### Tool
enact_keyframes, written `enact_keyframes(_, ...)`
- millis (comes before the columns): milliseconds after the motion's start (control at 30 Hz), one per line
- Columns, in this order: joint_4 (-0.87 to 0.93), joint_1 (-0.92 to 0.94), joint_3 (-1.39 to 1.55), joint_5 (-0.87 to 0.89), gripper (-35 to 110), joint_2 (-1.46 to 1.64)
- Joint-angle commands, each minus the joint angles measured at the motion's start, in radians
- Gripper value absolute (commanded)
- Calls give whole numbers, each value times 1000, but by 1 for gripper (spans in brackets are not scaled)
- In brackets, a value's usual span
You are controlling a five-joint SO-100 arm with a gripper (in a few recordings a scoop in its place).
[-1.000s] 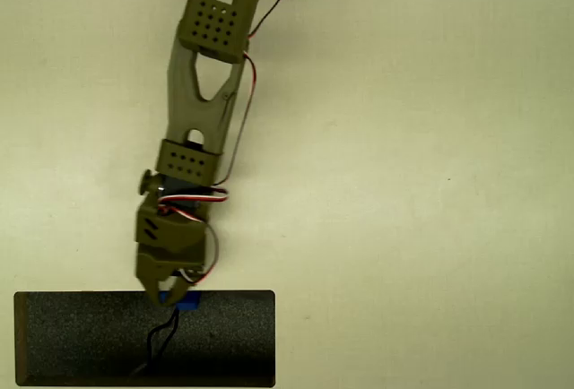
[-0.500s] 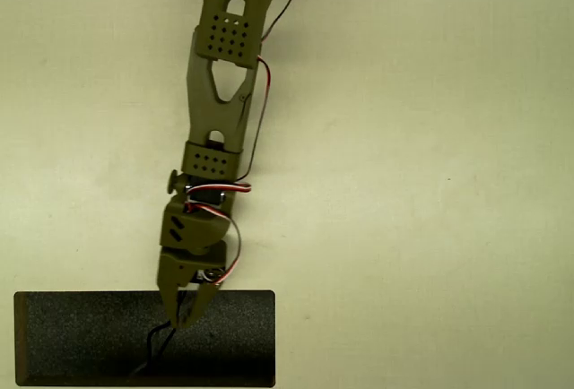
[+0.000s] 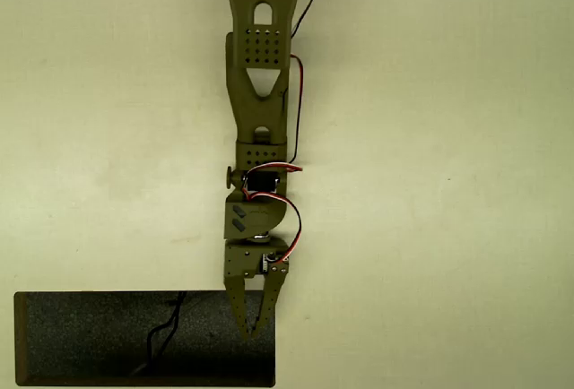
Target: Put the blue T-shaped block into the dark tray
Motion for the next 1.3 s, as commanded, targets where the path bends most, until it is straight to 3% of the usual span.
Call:
enact_keyframes(0, -75, -3, 28, -6, 0, -5)
enact_keyframes(267, -164, -5, 67, -3, 0, -6)
enact_keyframes(1267, -164, -2, 67, -5, 0, -6)
